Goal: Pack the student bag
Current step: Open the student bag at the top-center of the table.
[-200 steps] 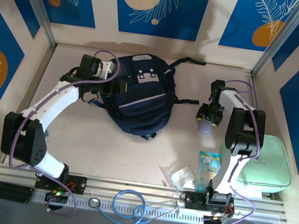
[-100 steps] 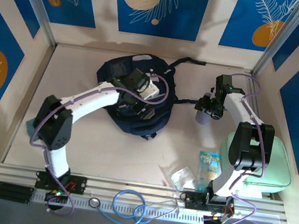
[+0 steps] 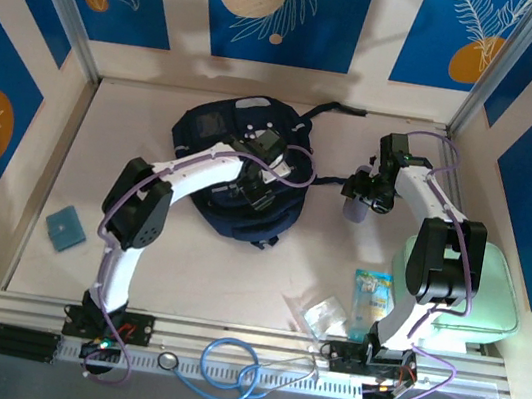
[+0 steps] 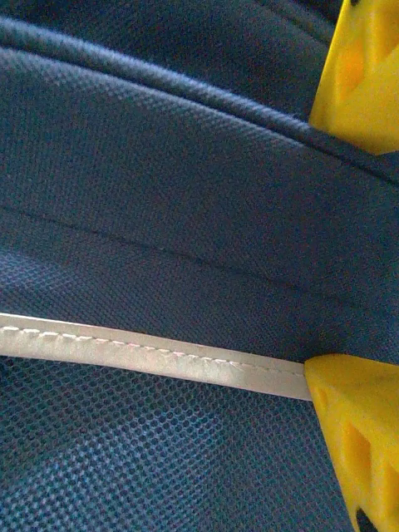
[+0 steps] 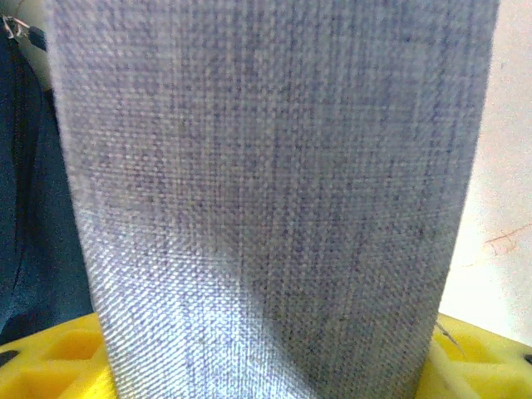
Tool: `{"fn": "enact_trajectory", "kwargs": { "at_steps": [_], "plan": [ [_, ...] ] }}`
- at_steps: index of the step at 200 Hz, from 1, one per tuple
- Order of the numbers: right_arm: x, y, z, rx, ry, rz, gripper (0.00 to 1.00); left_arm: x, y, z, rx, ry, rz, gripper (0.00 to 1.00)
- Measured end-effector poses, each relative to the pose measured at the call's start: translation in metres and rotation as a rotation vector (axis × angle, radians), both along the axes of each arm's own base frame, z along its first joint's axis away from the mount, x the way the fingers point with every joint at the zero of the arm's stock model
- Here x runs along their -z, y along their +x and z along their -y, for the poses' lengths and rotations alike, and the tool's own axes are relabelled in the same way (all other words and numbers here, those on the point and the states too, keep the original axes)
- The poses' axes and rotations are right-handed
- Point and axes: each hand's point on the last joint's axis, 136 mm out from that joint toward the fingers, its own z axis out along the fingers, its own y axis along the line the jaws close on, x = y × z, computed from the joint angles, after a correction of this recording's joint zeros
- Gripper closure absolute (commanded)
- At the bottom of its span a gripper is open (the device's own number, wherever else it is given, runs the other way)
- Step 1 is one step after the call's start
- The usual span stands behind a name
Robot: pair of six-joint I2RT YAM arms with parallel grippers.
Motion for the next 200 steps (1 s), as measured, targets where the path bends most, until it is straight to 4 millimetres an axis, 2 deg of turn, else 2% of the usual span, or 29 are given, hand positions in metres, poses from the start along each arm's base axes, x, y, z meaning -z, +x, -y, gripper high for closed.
{"fn": "enact_trajectory", "kwargs": {
  "at_steps": [19,31,66,91,99,133,157,180,200],
  "plan": [
    [0.0,0.0,0.0,-0.001,0.002,0.0,0.47,0.003,-0.001,-0.001,-0.001,0.006,-0.007,0.34],
    [0.0,0.0,-0.001,-0.001,0.003,-0.001,0.47,0.001,0.0,-0.001,-0.003,0.009,-0.004,0.37],
    [0.0,0.0,-0.002,0.003,0.015,-0.002,0.5,0.0,0.001,-0.001,-0.017,0.02,0.009,0.7],
    [-0.004,-0.001,-0.004,0.007,0.029,0.011,0.52,-0.004,0.002,0.001,-0.027,0.019,0.026,0.88],
    [-0.006,-0.001,-0.006,0.004,0.039,0.025,0.52,-0.008,0.003,0.001,-0.034,0.013,0.037,0.9],
    [-0.026,-0.004,-0.016,-0.015,0.108,0.114,0.52,-0.048,0.009,-0.001,-0.071,-0.041,0.122,1.0],
    [-0.039,-0.001,-0.028,-0.027,0.181,0.171,0.52,-0.084,0.015,-0.004,-0.1,-0.102,0.201,1.0],
    [-0.041,0.001,-0.044,-0.045,0.268,0.192,0.52,-0.115,0.02,-0.006,-0.126,-0.168,0.264,1.0],
    [-0.04,-0.003,-0.066,-0.067,0.352,0.186,0.52,-0.135,0.02,-0.004,-0.141,-0.23,0.299,1.0]
  ]
}}
